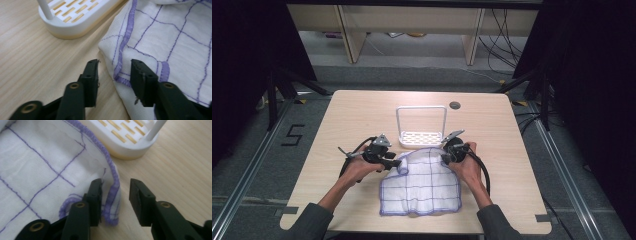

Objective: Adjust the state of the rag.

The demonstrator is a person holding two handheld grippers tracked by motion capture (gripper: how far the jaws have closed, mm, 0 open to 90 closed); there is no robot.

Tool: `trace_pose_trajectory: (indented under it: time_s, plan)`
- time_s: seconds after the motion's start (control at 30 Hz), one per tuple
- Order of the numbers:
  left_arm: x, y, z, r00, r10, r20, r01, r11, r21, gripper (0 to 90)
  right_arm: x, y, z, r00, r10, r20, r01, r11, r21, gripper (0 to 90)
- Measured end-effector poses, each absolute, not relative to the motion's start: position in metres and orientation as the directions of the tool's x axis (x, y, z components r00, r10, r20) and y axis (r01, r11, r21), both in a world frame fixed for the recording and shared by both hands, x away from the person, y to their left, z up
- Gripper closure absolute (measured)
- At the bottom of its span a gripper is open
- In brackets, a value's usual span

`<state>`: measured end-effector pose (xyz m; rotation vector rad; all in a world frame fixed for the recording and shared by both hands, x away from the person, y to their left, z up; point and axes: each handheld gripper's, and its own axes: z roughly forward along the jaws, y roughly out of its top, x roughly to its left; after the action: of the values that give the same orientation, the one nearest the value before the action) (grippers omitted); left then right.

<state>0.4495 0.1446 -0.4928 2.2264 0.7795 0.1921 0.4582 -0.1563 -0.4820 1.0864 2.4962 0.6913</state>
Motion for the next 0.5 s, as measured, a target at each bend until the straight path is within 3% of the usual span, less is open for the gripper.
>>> trace_pose_trajectory:
  time_s: [0.1,0.37,0.5]
  plan:
    - [0.439,0.153,-0.485,0.785,0.609,-0.116,0.489,-0.493,0.719,41.8,0.446,-0.167,-0.465,-0.626,0.776,-0.078,0.597,0.542,0.591,54.9]
    - [0.387,0.172,-0.482,0.79,0.599,-0.13,0.487,-0.483,0.728,36.0,0.406,-0.18,-0.452,-0.641,0.768,-0.024,0.581,0.505,0.638,49.2]
    - [0.36,0.182,-0.485,0.763,0.627,-0.156,0.522,-0.456,0.721,35.7,0.361,-0.189,-0.454,-0.647,0.763,0.009,0.587,0.49,0.644,48.0]
